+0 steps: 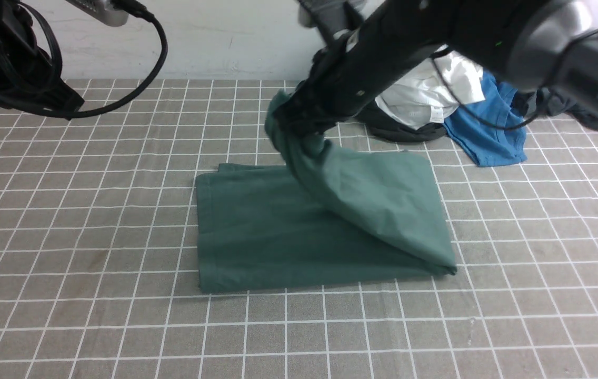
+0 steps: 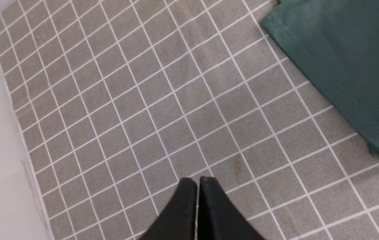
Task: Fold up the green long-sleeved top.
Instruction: Use the right arm to drag the right edge of the fabric to the left and folds it over the left edge
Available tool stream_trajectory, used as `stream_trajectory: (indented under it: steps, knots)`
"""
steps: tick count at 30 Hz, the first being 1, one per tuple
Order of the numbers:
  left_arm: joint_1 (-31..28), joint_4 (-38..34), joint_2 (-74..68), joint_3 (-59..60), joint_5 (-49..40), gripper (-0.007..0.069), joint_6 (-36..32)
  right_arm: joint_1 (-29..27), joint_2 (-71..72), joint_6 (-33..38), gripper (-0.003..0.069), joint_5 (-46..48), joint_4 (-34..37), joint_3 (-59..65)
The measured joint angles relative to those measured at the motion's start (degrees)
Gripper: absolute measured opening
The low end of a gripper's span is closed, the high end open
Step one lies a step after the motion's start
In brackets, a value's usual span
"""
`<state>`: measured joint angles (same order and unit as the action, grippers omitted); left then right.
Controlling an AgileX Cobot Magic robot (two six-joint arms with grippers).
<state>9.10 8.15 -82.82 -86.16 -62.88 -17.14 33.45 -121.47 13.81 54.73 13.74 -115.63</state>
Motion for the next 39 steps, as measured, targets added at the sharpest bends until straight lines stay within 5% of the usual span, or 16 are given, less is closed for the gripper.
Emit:
stream_trajectory:
  steps: [10, 15, 21, 25, 30, 39]
  knots:
    - [0.0, 0.4, 0.3, 0.0, -0.4, -0.0007, 0.2, 3.6, -10.3, -0.1, 0.0038, -5.0, 7.5, -4.0]
    - [0.0, 0.4, 0.0, 0.0, 0.1, -0.0007, 0.7, 3.6, -10.6, 2.7, 0.0104, -6.1, 10.7, -4.2]
    - [0.0, 0.4, -1.4, 0.0, 0.1, -0.0007, 0.8, 2.1, -10.6, 4.1, 0.0393, -0.5, 12.7, -9.9]
    - [0.0, 0.4, -2.0, 0.0, 0.1, -0.0007, 0.9, -0.5, -10.4, 4.1, 0.0497, 6.0, 9.5, -13.3]
    - [0.0, 0.4, -3.6, 0.0, 0.2, -0.0007, 1.8, -2.1, -11.5, 1.8, 0.0501, 11.7, 2.1, -13.7]
    - [0.0, 0.4, -8.6, 0.0, 0.3, -0.0007, 2.2, 3.7, -20.3, 2.9, 0.0463, 15.8, 4.8, -13.7]
